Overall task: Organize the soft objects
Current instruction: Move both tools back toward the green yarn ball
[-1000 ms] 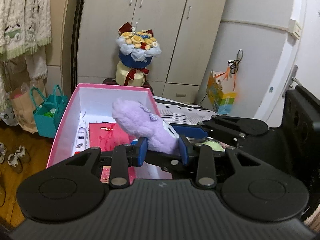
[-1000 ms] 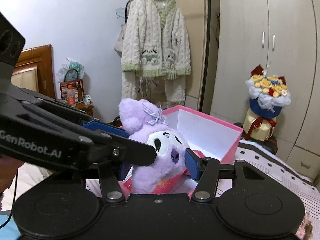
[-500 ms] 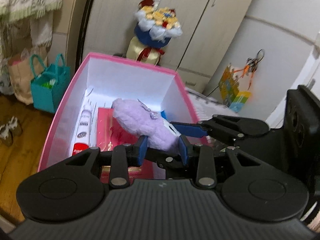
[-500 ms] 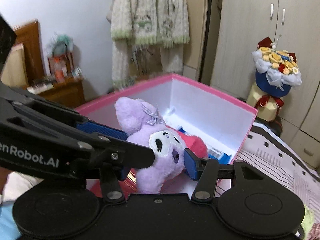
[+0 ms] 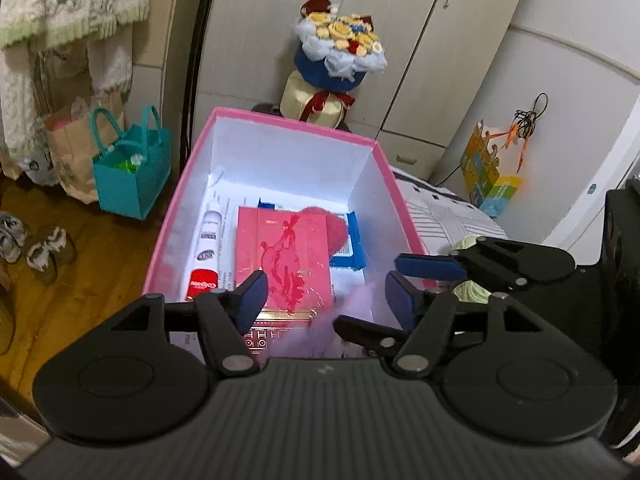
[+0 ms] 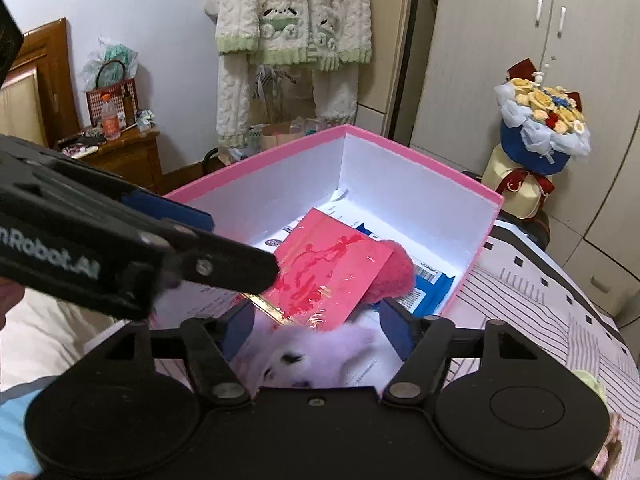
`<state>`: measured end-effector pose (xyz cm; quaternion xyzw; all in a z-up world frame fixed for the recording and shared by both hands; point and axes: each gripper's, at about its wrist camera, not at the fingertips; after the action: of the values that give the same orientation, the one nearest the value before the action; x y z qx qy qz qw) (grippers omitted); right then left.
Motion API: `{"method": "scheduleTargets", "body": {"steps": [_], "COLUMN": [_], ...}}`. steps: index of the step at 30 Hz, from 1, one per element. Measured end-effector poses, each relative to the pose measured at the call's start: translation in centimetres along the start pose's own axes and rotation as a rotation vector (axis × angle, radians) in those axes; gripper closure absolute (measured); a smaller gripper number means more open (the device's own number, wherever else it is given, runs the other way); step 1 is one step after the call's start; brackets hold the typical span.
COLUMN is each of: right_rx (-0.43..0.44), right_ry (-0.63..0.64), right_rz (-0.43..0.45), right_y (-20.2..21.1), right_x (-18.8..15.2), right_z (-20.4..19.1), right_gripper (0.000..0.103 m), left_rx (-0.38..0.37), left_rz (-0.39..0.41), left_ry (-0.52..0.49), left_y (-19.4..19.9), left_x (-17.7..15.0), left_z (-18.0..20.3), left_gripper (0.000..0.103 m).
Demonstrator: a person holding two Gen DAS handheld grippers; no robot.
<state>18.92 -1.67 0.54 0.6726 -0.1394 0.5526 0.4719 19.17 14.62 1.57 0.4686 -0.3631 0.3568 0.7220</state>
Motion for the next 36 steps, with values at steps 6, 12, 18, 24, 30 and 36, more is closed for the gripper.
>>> {"method": "scheduleTargets", "body": {"steps": [6,12,18,24,30,36], "right_rx": [-0.003,-0.008,-0.015,-0.029,-0.096,-0.159], "right_ry": [0.002,0.006,0.019,0.025,0.017,-0.025], "right_rz": [0.027,0.057,0.079,0.113,0.147,0.136], "right_y": [3.1,6.3,10.0,14.7,19.3,21.6], "right_x": [0.4,0.4,-0.4,-2.3,-5.2,-8.0], "right_z": [-0.6,-0.7,-0.8,0.3,2.4,5.0], "right_gripper": [0.025,0.023,0.019,0.017,0.016,0.016], "left_rx": [-0.026,-0.076,-0.121,-0.188,-0.263,-0.336], "left_rz": [0.048,0.074,0.091,0.101,0.067,0.015], "left_ry": [-0.053,-0.11,-0.169,-0.215,-0.252,-0.278], "left_y": [3.4,6.4,8.9,10.7,10.5,8.7], "left_x": [0.5,0.5,-0.1,-0.9,-1.9,-2.9], "left_z": [1.5,3.5,5.7,8.4,11.2,14.2], "left_gripper": [0.034,0.031,0.026,0.025,0.025,0.025]}}
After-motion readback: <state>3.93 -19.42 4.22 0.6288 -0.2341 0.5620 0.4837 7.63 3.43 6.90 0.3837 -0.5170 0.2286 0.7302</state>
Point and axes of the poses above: each gripper's, at about its wrist camera, not at the fingertips, and y roughly against the way its jaws point, z to its right, x to its top, and after that the axes turned 13 degrees about z, right-handed
